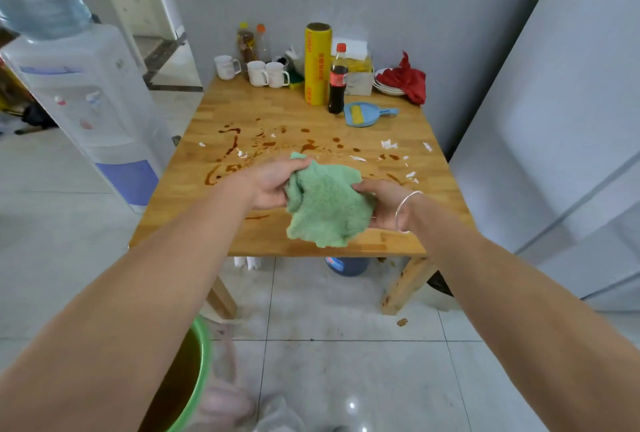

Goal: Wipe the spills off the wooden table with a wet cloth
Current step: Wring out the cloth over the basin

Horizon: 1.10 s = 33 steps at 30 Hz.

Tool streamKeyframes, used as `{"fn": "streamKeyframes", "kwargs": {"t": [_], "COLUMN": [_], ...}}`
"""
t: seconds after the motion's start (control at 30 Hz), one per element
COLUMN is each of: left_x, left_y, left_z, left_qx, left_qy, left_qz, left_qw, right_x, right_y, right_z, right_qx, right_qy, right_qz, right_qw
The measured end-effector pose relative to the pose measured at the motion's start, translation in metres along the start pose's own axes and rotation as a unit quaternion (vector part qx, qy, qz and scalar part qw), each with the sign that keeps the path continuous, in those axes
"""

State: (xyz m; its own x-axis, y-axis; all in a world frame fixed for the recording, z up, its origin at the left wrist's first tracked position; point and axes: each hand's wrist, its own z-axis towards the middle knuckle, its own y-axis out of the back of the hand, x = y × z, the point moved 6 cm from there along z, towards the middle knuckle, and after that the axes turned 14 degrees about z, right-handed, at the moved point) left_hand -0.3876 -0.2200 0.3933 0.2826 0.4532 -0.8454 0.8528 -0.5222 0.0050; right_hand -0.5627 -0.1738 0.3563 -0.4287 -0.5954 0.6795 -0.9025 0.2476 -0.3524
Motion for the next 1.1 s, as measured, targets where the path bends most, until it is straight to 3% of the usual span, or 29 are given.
{"fn": "streamKeyframes", "kwargs": {"t": [0.1,0.2,0.27,0.37,0.5,0.57,0.7,0.73,0.83,0.9,0.97,1.1], "left_x": [0.008,0.011,0.010,0.006,0.004,0.003,0.007,0.008,0.011,0.014,0.016,0.018], "left_y": [0.019,0.044,0.055,0.057,0.056,0.059,0.074,0.076,0.077,0.078,0.082,0.089], "left_z": [0.006,0.016,0.020,0.018,0.018,0.021,0.022,0.022,0.022,0.024,0.026,0.024], "left_qx": [-0.054,-0.132,-0.135,-0.085,-0.116,-0.144,-0.179,-0.176,-0.132,-0.117,-0.123,-0.152], "left_qy": [0.048,0.045,0.033,0.024,0.013,-0.002,-0.004,-0.003,-0.014,-0.011,0.000,0.043], "left_qz": [0.074,0.090,0.101,0.209,0.394,0.403,0.429,0.426,0.355,0.347,0.400,0.545], "left_qw": [0.995,0.986,0.985,0.974,0.912,0.904,0.885,0.888,0.926,0.931,0.908,0.823], "right_x": [0.013,0.030,0.038,0.046,0.048,0.048,0.038,0.037,0.041,0.042,0.041,0.039], "right_y": [0.008,0.012,0.012,0.007,-0.005,-0.012,-0.035,-0.040,-0.051,-0.053,-0.050,-0.052], "right_z": [0.008,0.017,0.019,0.017,0.017,0.017,0.017,0.018,0.020,0.022,0.024,0.021], "right_qx": [-0.068,-0.102,-0.099,-0.091,-0.089,-0.085,-0.014,-0.013,-0.058,-0.066,-0.068,-0.049], "right_qy": [0.052,0.116,0.131,0.151,0.178,0.184,0.120,0.116,0.140,0.146,0.146,0.160], "right_qz": [-0.062,-0.101,-0.133,-0.173,-0.185,-0.210,-0.214,-0.275,-0.497,-0.527,-0.525,-0.499], "right_qw": [0.994,0.983,0.977,0.969,0.962,0.956,0.969,0.954,0.855,0.835,0.836,0.850]}}
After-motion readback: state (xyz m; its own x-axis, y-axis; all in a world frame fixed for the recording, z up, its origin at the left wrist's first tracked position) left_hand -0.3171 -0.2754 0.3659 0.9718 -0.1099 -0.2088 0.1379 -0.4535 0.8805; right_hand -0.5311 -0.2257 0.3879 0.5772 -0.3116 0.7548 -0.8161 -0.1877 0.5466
